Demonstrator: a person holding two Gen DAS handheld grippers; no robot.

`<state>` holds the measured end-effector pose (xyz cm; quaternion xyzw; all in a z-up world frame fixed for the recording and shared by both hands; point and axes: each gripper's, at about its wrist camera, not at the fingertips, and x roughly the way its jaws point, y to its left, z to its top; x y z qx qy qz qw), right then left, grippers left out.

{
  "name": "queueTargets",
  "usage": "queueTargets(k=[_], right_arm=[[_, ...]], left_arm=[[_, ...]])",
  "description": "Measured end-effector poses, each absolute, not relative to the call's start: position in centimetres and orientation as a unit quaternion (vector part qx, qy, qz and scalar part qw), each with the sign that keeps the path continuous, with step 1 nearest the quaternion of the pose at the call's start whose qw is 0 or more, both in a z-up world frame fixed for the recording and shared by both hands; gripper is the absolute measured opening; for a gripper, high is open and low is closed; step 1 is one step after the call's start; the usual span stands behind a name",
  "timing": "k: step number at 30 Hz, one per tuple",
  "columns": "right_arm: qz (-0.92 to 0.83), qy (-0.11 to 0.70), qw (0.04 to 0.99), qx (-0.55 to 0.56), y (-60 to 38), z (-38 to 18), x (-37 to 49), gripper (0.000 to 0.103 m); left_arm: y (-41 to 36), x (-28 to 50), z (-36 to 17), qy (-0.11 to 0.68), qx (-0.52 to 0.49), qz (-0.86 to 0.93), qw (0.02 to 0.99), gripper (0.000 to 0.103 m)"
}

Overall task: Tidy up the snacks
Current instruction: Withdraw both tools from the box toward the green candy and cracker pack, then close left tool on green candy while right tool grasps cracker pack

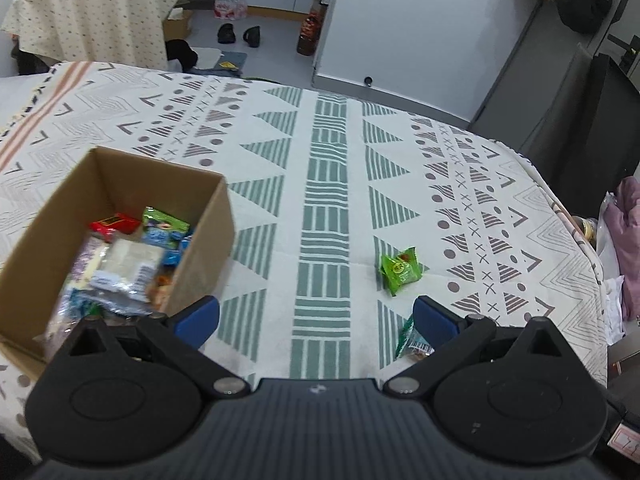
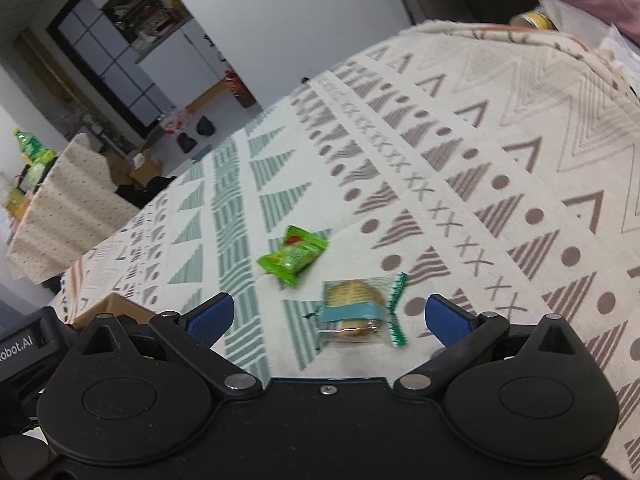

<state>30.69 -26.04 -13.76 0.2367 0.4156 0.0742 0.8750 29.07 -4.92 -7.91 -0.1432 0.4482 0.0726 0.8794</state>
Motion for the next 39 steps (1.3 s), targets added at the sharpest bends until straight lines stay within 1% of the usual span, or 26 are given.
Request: queueTargets(k=[7, 13, 16, 19, 21, 22, 24, 25, 26, 32, 34, 36, 39], right_arm=[[0.052, 0.429, 0.874, 0.223, -26.0, -15.4, 31.8, 0.103], [0.048, 0.45, 0.869, 0.199, -24.9, -17.0, 33.0, 0.102], [0.048, 0.46, 0.868, 0.181, -24.1, -17.7, 33.6, 0.098], [0.044, 0.47, 0.865, 0.167, -23.5, -18.5, 34.2, 0.089], [0.039, 0.472, 0.87, 0.14, -23.0, -18.9, 34.4, 0.079], [0.037, 0.467, 0.875, 0.124, -22.8, -18.9, 34.4, 0.077], [0.037, 0.46, 0.88, 0.113, -22.7, -18.9, 34.5, 0.063], [0.035, 0.456, 0.882, 0.114, -22.9, -18.9, 34.5, 0.059], [0.033, 0.452, 0.884, 0.115, -23.1, -18.8, 34.6, 0.052], [0.028, 0.441, 0.887, 0.135, -24.2, -18.8, 35.2, 0.049], [0.027, 0.439, 0.886, 0.147, -24.7, -18.9, 35.4, 0.048], [0.027, 0.436, 0.886, 0.155, -25.1, -18.9, 35.6, 0.047], [0.021, 0.431, 0.886, 0.17, -25.9, -18.8, 35.8, 0.047]], left_arm=[[-5.4, 31.3, -9.6, 0.452, -0.132, 0.05, 0.881, 0.102], [-5.9, 33.1, -10.9, 0.448, -0.125, 0.028, 0.885, 0.1], [-6.0, 34.0, -11.7, 0.45, -0.123, 0.021, 0.884, 0.1], [-6.0, 34.9, -12.6, 0.454, -0.129, 0.009, 0.881, 0.098], [-6.0, 35.4, -13.2, 0.459, -0.131, 0.006, 0.879, 0.094], [-6.0, 35.7, -13.6, 0.461, -0.132, 0.005, 0.878, 0.092], [-6.0, 36.2, -14.1, 0.464, -0.135, -0.001, 0.876, 0.088], [-6.1, 36.4, -14.4, 0.464, -0.135, -0.003, 0.875, 0.087], [-6.2, 36.7, -14.6, 0.465, -0.134, -0.006, 0.875, 0.086], [-6.9, 37.9, -15.5, 0.465, -0.137, -0.025, 0.874, 0.082], [-7.2, 38.3, -15.8, 0.466, -0.138, -0.03, 0.873, 0.079], [-7.6, 38.7, -16.1, 0.467, -0.14, -0.036, 0.872, 0.072], [-8.2, 39.3, -16.7, 0.472, -0.142, -0.046, 0.869, 0.066]])
